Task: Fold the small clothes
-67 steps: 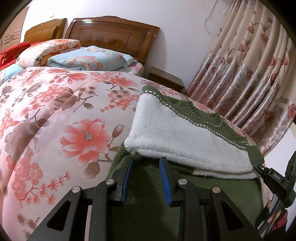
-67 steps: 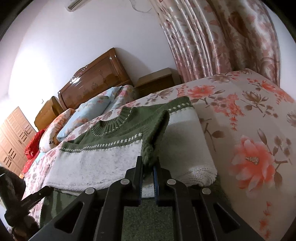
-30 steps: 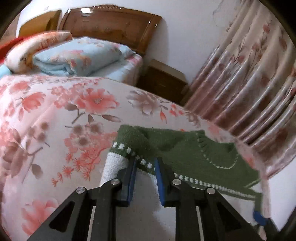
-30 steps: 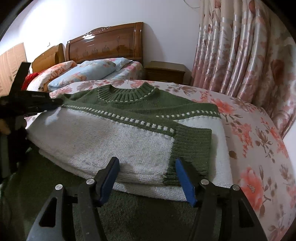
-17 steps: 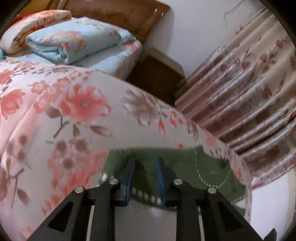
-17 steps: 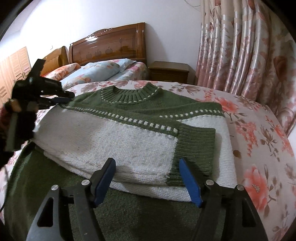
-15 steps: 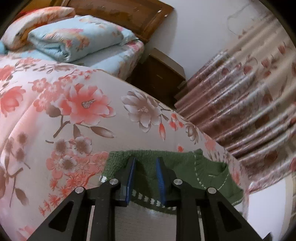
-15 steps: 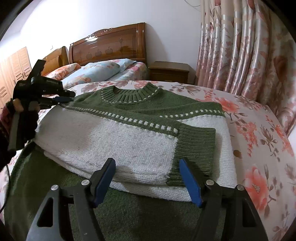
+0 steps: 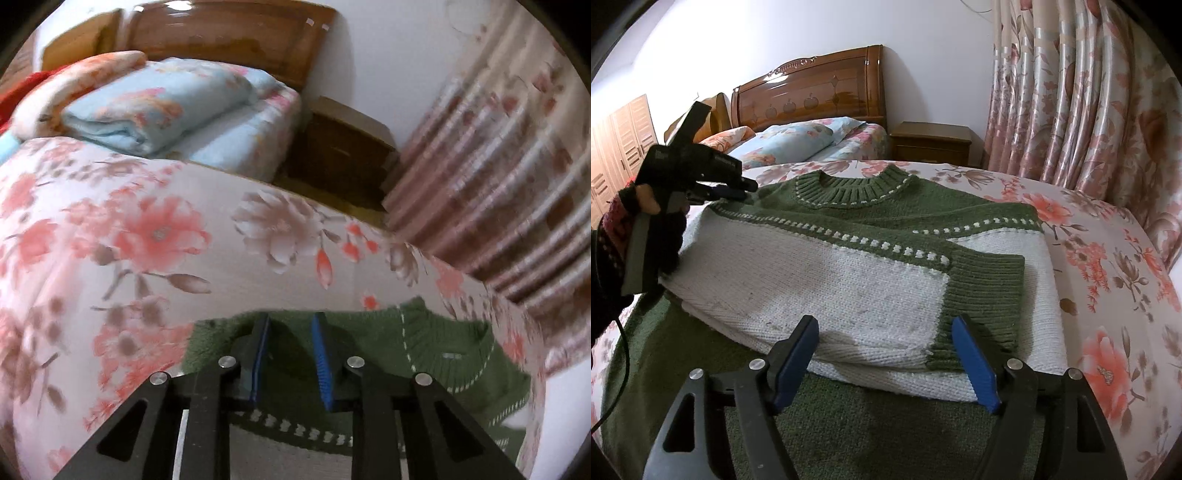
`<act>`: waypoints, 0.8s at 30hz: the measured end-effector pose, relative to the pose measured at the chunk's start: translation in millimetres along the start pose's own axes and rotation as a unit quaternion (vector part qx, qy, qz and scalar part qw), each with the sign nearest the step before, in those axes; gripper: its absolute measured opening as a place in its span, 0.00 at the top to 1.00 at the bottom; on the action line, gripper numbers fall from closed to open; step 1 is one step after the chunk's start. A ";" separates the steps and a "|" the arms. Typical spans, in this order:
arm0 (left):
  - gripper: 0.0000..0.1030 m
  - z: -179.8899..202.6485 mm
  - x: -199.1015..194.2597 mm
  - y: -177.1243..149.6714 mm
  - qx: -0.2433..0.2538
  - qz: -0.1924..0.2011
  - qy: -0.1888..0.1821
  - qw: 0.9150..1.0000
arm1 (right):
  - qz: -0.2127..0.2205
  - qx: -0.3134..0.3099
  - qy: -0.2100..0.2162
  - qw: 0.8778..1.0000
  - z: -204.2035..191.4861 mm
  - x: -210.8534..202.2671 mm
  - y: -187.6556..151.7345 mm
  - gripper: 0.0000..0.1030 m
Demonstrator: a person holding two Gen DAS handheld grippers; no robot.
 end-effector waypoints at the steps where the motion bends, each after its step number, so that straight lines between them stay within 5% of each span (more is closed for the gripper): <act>1: 0.76 5.0 -5.4 2.2 0.009 0.015 0.001 1.000 | 0.000 0.000 0.001 1.000 -0.1 0.1 0.0 0.00; 4: 0.73 32.1 0.5 -4.7 0.077 0.007 -0.011 0.997 | 0.000 -0.001 0.003 1.000 -0.2 0.5 -0.1 0.00; 6: 0.74 27.0 21.7 -14.5 0.114 -0.026 0.042 0.992 | 0.000 0.000 0.004 1.000 -0.9 0.0 -0.3 0.00; 10: 0.73 24.1 22.5 -5.5 0.094 -0.007 0.034 0.995 | 0.000 0.001 0.006 1.000 -0.6 0.5 -0.3 0.00; 13: 0.74 20.2 4.4 -4.8 0.097 0.011 0.071 0.993 | 0.000 0.002 0.007 1.000 -0.8 0.3 -0.5 0.00; 18: 0.70 43.9 -61.5 -37.8 0.117 0.048 -0.035 0.991 | 0.000 0.002 0.009 1.000 -1.8 -0.3 -0.5 0.00; 22: 0.70 44.6 -58.1 -81.3 0.174 0.006 -0.021 0.985 | 0.001 0.003 0.009 1.000 -1.9 -0.5 -0.7 0.00; 24: 0.66 30.2 -45.6 -96.8 0.196 -0.004 0.016 0.980 | 0.000 0.003 0.009 1.000 -1.9 -0.4 -0.7 0.00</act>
Point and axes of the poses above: each gripper's, at about its wrist camera, not at the fingertips, and x roughly the way its jaws point, z to its right, y to its top, the point moved 10 cm from there along x, roughly the way its jaws point, and after that the axes turned 7 degrees about -y, right-handed, at the moved point
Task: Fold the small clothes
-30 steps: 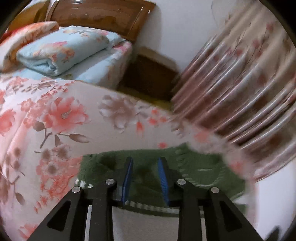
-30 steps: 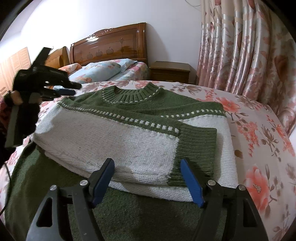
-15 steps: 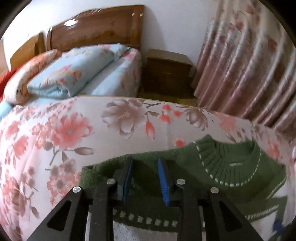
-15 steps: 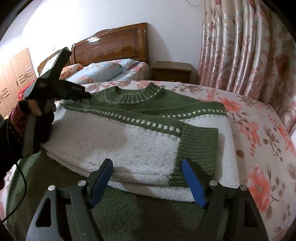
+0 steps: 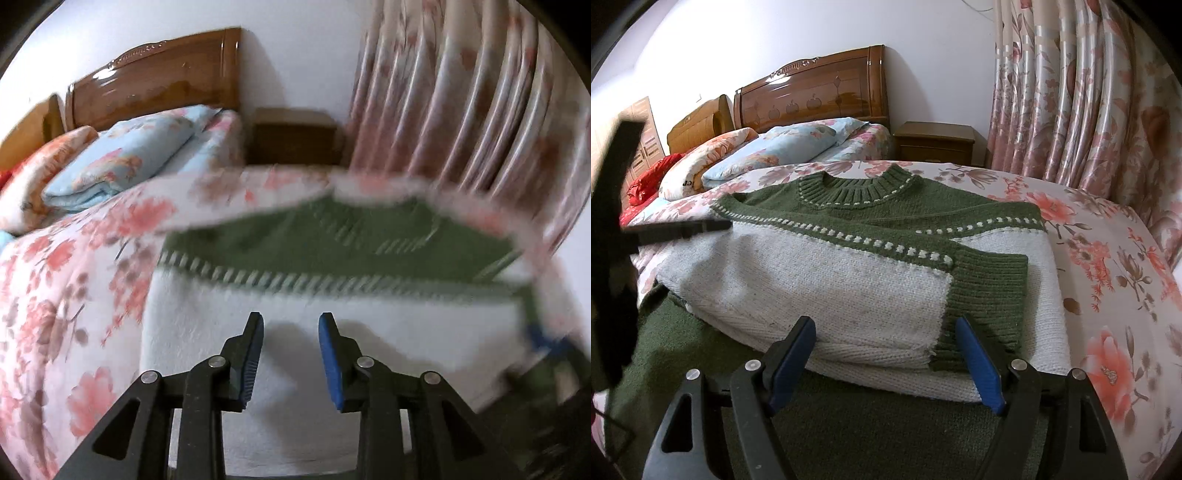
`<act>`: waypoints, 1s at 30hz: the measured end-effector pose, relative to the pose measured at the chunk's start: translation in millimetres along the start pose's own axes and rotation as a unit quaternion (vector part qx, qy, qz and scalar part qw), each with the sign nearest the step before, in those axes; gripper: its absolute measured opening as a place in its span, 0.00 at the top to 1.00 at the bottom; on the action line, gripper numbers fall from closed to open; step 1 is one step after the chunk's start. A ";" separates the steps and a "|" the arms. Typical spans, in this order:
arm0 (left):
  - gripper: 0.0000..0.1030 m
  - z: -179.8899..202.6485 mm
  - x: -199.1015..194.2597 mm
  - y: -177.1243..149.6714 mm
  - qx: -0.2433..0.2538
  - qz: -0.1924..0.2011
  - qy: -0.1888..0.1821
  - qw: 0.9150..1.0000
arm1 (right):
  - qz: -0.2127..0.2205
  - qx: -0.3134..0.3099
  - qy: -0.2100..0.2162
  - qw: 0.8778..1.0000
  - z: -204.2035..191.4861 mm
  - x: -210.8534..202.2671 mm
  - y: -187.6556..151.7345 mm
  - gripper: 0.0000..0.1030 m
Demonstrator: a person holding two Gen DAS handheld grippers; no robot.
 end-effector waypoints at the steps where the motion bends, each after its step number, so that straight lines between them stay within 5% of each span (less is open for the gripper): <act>1: 0.60 -1.9 -1.5 -0.1 0.009 0.025 -0.003 1.000 | 0.000 0.000 0.000 1.000 0.1 0.0 -0.1 0.00; 3: 0.52 -11.5 -0.4 -0.2 -0.002 0.033 -0.007 0.999 | 0.000 0.000 0.001 1.000 0.3 0.5 0.1 0.00; 7: 0.59 -19.3 -32.6 -14.5 -0.054 0.026 -0.005 0.998 | 0.000 -0.001 0.000 1.000 0.3 0.6 0.1 0.00; 10: 0.56 5.6 -75.1 -39.7 -0.046 0.055 -0.068 0.995 | 0.000 -0.001 0.000 1.000 0.2 0.7 -0.3 0.00; 14: 0.56 9.6 -74.9 -89.5 0.023 0.026 -0.016 0.999 | 0.000 -0.002 0.000 1.000 -0.1 1.2 -0.8 0.00; 16: 0.55 -1.5 -68.5 -110.2 0.018 0.021 -0.016 0.999 | 0.000 -0.001 0.001 1.000 -0.5 1.3 -0.8 0.00; 20: 0.53 -13.9 -71.1 -112.8 -0.018 0.025 -0.037 0.999 | 0.002 -0.007 -0.002 1.000 -3.1 -0.5 -1.5 0.00; 23: 0.51 -10.8 -67.6 -114.3 -0.001 0.020 -0.019 1.000 | 0.002 0.015 -0.017 1.000 -2.4 -14.8 -6.9 0.00; 25: 0.50 -8.7 -65.8 -114.4 0.011 0.018 -0.006 1.000 | -0.006 0.034 0.021 0.999 -19.0 -30.1 -21.1 0.00; 27: 0.50 -8.4 -67.7 -115.5 0.008 0.019 -0.009 1.000 | -0.069 -0.022 -0.001 0.997 -37.2 -27.7 -55.5 0.00; 30: 0.50 -9.0 -68.6 -115.4 0.008 0.019 -0.015 1.000 | -0.062 -0.100 -0.037 0.992 -44.4 -44.5 -78.0 0.00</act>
Point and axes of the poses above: each gripper's, at about its wrist camera, not at the fingertips, and x roughly the way its jaws point, z to its right, y to its top, the point moved 10 cm from there along x, roughly the way its jaws point, and after that the axes turned 7 degrees about -y, right-handed, at the moved point
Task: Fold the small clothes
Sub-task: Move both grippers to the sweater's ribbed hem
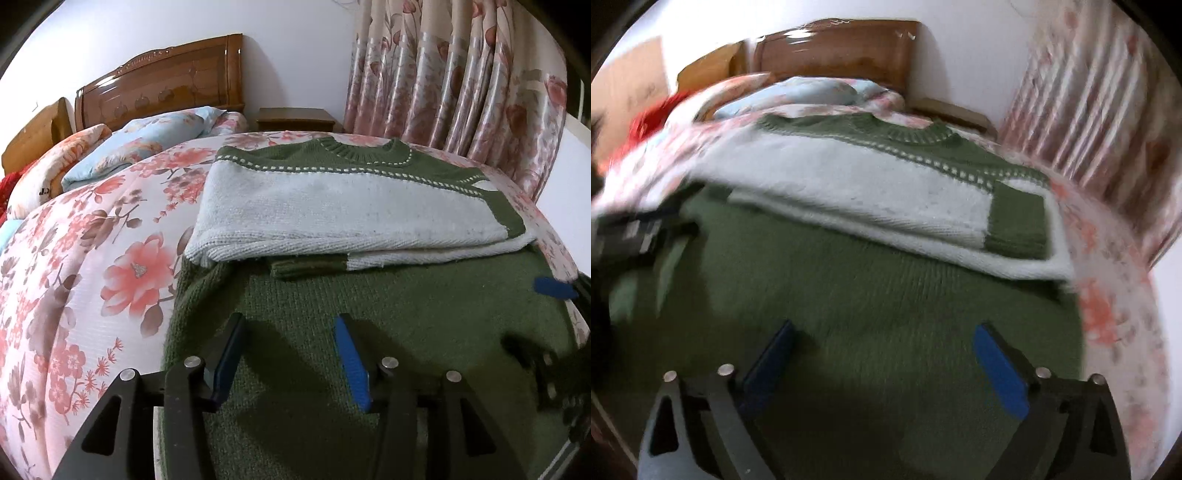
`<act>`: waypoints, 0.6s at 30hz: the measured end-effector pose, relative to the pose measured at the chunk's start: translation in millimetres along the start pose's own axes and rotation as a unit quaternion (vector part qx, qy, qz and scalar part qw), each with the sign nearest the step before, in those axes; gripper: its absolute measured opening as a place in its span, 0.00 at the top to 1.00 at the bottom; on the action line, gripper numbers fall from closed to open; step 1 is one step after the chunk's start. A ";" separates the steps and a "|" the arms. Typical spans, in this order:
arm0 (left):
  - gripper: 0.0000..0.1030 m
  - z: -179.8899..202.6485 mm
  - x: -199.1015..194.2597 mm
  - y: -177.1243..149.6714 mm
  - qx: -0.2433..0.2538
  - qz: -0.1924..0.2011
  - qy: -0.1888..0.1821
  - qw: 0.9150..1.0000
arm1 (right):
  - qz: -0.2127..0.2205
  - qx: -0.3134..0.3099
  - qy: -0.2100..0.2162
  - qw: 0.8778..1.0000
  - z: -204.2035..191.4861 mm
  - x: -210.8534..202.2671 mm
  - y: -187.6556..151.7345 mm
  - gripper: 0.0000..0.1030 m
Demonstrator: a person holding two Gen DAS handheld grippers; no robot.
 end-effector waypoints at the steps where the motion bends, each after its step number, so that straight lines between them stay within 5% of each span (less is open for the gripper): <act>1: 0.50 0.1 0.1 -0.1 0.002 0.000 -0.001 1.000 | -0.010 0.012 0.015 1.000 2.4 -2.6 -7.1 0.00; 3: 0.50 1.4 -1.9 -1.0 0.008 -0.001 -0.002 1.000 | -0.008 0.031 0.048 0.998 12.2 -13.0 -25.0 0.00; 11: 0.48 -2.9 -3.5 -2.1 0.017 -0.004 -0.007 1.000 | -0.001 0.012 0.044 0.999 26.0 -54.0 -97.2 0.00; 14: 0.50 -9.9 -17.9 -11.5 0.015 -0.010 0.042 0.999 | -0.016 0.013 0.032 0.999 26.4 -62.8 -102.4 0.00; 18: 0.49 11.1 -44.1 -30.8 0.002 0.001 -0.015 1.000 | 0.022 0.017 0.042 0.999 11.9 -78.4 -72.9 0.00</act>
Point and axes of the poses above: each gripper's, at about its wrist camera, not at the fingertips, and x roughly the way its jaws point, z to its right, y to its top, the point moved 10 cm from there along x, roughly the way its jaws point, and after that the axes turned 7 degrees about -y, right-handed, at the moved point
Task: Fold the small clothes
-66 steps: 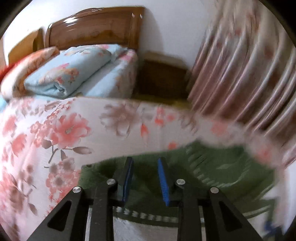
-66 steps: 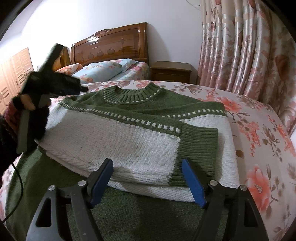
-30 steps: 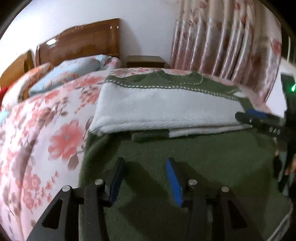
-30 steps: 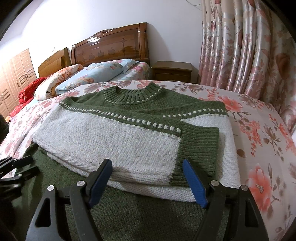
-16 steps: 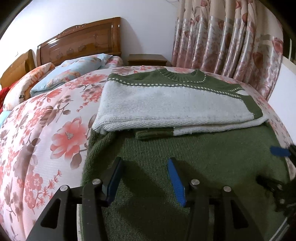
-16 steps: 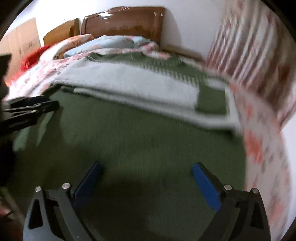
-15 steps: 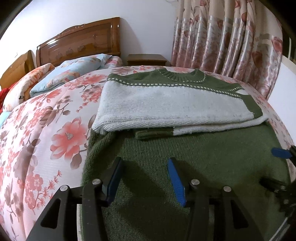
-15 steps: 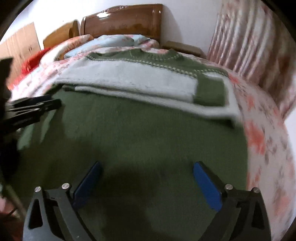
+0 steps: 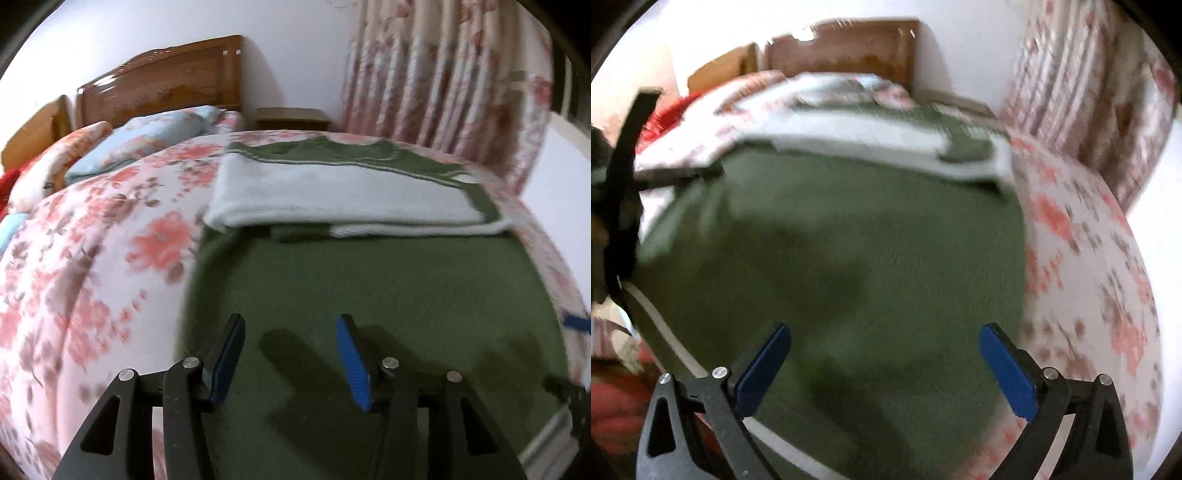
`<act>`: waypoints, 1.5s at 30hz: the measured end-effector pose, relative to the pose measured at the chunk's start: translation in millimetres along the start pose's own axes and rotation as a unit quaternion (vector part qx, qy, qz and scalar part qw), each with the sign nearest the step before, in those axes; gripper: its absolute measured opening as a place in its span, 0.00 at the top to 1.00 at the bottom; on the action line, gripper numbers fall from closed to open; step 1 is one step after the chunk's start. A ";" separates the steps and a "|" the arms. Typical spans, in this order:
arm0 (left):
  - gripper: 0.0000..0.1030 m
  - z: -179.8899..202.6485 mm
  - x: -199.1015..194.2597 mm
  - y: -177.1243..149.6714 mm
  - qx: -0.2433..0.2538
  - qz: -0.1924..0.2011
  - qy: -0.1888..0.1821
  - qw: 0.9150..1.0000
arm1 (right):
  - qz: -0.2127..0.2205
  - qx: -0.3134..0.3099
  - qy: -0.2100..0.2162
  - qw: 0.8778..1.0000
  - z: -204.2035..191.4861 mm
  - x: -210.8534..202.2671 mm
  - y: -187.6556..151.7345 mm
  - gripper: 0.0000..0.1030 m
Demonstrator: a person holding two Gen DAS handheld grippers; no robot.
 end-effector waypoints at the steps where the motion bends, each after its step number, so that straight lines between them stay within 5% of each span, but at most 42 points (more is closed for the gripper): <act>1: 0.49 3.0 0.2 -4.0 0.009 -0.002 0.004 1.000 | 0.012 0.001 0.010 1.000 -7.1 -0.9 9.4 0.00; 4: 0.48 8.5 8.1 -12.4 0.045 -0.013 0.019 0.999 | 0.010 -0.029 0.016 0.999 -32.9 16.6 26.9 0.00; 6: 0.43 4.3 8.1 -14.0 0.047 -0.021 0.017 0.999 | -0.039 -0.071 -0.008 0.997 -43.5 43.1 10.0 0.00; 8: 0.36 -4.6 5.4 -18.1 0.042 -0.024 0.011 0.999 | -0.030 -0.041 0.035 0.998 -38.2 44.4 3.5 0.00; 19: 0.40 -21.6 -13.1 -33.1 0.039 -0.022 0.022 0.999 | -0.053 -0.050 0.037 0.997 -11.7 17.2 -38.0 0.00; 21: 0.48 -13.8 -24.3 -39.4 0.030 -0.023 0.013 0.999 | -0.067 -0.031 0.032 0.997 -11.4 17.7 -28.1 0.00; 25: 0.47 28.8 -43.8 -43.8 0.046 -0.010 -0.060 0.997 | -0.011 -0.016 0.072 0.997 -32.2 3.8 7.4 0.00; 30: 0.45 59.4 -23.2 -61.7 0.130 -0.027 -0.029 0.991 | -0.036 -0.056 0.036 0.997 -57.2 40.5 1.8 0.00; 35: 0.23 39.3 -22.8 -69.3 0.108 -0.020 -0.028 0.994 | -0.018 -0.073 0.055 0.996 -48.9 34.0 -14.2 0.00; 45: 0.16 14.8 -39.3 -92.9 0.086 -0.008 -0.020 0.996 | -0.015 -0.064 0.058 0.996 -34.6 11.5 -41.8 0.00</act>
Point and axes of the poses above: each gripper's, at about its wrist camera, not at the fingertips, and x roughly the way its jaws point, z to its right, y to its top, the point moved 10 cm from there along x, roughly the way its jaws point, and after that the axes turned 7 degrees about -y, right-handed, at the moved point
